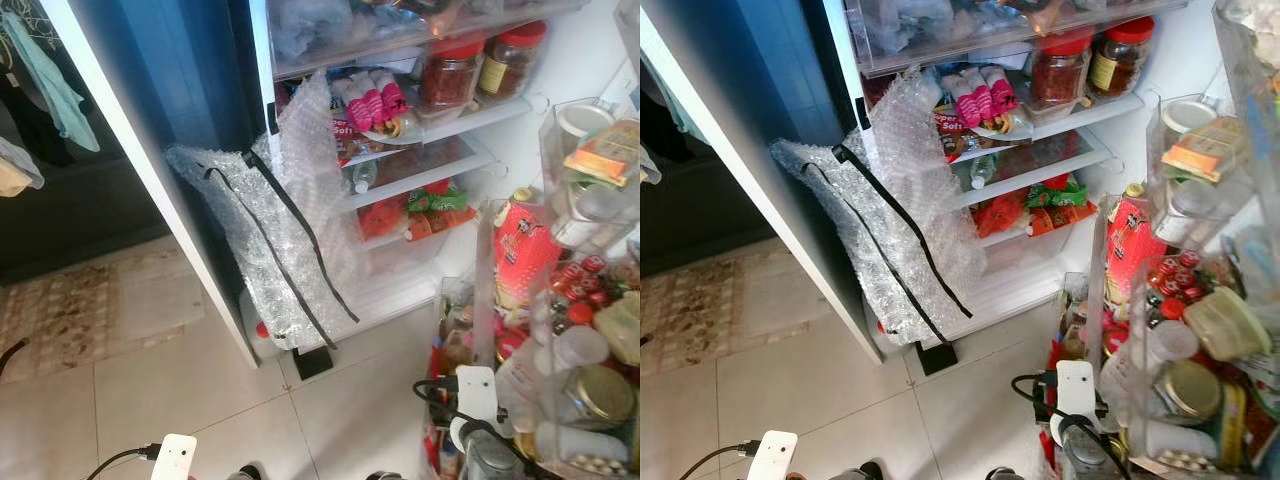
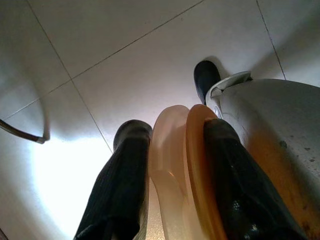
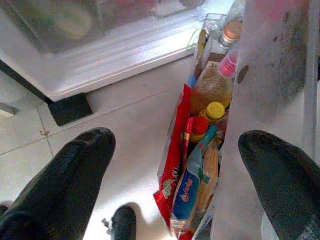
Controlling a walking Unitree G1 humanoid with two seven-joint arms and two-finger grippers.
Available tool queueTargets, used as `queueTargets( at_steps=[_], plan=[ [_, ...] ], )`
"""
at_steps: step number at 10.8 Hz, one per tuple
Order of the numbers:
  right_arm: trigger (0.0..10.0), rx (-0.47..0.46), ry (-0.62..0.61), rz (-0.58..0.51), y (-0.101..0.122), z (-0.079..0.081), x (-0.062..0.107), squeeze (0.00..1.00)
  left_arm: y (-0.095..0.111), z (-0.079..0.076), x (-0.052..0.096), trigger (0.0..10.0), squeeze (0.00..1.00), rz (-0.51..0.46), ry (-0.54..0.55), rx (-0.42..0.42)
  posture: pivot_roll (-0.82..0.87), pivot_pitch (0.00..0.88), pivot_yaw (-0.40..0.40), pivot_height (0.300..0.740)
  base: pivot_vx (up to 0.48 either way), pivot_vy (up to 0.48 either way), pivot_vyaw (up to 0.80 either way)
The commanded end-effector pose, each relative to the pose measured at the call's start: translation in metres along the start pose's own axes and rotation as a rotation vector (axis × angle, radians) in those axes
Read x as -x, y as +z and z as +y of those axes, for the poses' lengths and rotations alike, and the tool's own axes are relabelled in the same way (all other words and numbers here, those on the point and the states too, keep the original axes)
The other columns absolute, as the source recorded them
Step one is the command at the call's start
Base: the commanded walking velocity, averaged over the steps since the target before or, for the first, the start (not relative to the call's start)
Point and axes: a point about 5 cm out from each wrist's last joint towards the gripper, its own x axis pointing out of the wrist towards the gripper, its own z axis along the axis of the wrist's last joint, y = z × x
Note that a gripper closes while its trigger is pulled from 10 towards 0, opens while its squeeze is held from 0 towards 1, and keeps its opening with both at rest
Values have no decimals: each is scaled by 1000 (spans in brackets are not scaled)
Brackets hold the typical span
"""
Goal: Restocking fridge
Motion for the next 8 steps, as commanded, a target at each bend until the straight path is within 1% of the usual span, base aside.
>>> queueTargets(
  at_steps=[1,3,5,8],
  plan=[
    [10000,-5,-18,15,-6,-5,3,0,-6,-13,1,10000,0,16,-40,22,-94,197,-10,740,0,0,0],
    [10000,15,-22,11,-6,-12,3,0,-8,-21,1,10000,0,19,-50,29,-112,202,-27,740,0,0,0],
    [10000,41,-26,13,-6,-21,3,0,-15,-30,3,10000,0,39,-65,37,-126,199,-49,740,0,0,0],
    [10000,73,-11,-1,-1,-28,2,0,-22,-34,5,10000,0,63,-69,46,-142,202,-57,740,0,0,0]
  ],
)
